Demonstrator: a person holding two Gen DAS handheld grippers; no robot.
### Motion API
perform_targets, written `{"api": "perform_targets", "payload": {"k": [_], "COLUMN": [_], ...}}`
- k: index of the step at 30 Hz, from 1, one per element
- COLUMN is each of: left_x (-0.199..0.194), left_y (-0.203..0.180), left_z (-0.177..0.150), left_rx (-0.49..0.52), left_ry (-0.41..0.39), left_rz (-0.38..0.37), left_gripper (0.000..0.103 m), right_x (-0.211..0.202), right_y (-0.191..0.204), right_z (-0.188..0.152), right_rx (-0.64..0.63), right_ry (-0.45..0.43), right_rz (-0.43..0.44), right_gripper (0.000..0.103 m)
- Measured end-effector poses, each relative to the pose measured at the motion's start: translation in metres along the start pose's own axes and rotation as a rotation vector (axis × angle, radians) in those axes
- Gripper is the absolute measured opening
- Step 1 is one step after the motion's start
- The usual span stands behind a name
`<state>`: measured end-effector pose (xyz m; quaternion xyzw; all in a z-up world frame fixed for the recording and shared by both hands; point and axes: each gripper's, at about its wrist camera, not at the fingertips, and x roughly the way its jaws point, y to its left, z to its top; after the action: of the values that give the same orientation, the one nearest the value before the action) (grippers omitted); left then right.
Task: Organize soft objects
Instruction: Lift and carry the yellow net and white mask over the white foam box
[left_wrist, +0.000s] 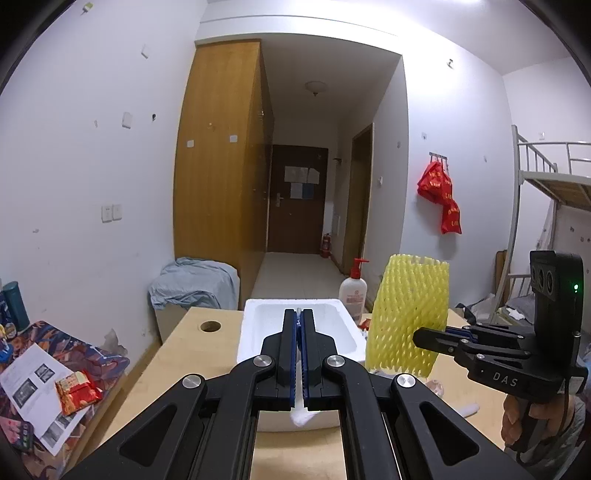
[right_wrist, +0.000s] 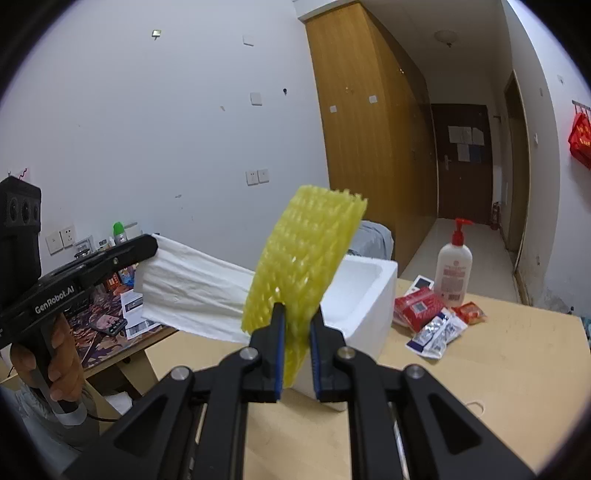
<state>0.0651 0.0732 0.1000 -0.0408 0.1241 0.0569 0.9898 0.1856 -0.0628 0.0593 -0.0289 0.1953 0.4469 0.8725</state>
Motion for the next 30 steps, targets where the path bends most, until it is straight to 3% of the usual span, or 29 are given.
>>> {"api": "perform_targets", "payload": {"k": [15,30], "left_x": [0.028,0.098], "left_y": [0.01,0.013], "left_z": [0.028,0.027], "left_rx": [0.007,-0.001], "left_ry": [-0.017,0.059], "left_rz": [-0.012,-0.065], "left_gripper": [0.002,0.002], "right_x": [0.021,0.046], "right_y": [-0.008,-0.03], "right_z": [0.022,0.03], "right_rx": [-0.002,0.029], "right_ry": [-0.003,0.014], "right_rz": [0.0,-0.026], "right_gripper": [0.015,0.015]}}
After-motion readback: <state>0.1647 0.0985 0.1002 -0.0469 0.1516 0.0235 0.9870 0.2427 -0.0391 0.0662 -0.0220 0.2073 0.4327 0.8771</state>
